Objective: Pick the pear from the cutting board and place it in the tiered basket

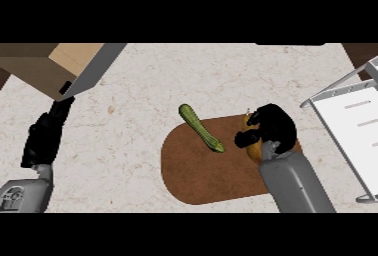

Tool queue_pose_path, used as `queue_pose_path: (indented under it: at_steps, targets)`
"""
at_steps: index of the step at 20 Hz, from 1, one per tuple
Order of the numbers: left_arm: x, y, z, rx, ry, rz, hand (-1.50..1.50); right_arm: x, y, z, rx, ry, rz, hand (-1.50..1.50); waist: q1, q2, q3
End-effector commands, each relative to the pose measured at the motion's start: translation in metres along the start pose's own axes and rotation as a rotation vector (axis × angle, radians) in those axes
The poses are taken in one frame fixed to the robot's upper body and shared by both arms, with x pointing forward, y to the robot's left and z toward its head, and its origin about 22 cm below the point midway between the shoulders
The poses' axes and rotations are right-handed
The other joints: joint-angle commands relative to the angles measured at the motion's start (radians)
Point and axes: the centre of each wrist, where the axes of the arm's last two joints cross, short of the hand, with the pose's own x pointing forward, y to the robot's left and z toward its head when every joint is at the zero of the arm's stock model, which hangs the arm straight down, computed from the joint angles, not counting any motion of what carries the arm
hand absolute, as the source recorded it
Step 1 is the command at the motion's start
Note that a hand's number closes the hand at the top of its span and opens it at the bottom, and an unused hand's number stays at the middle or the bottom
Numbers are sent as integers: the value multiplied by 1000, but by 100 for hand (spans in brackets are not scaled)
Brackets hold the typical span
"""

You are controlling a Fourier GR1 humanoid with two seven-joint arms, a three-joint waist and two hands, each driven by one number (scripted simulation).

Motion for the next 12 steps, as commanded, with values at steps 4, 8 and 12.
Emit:
queue_pose_path:
  at_steps: [4,8,12]
  targets:
    - [8,-2,-4,-28,-31,-6,0,18,-86,-44,-407,315,-375,150,41,12,0]
    - [8,-15,-4,-48,-41,-3,0,29,-134,-54,-706,347,-386,150,62,15,-4]
    - [12,-16,-8,-59,-47,4,0,53,-172,-52,-926,373,-363,150,82,13,-4]
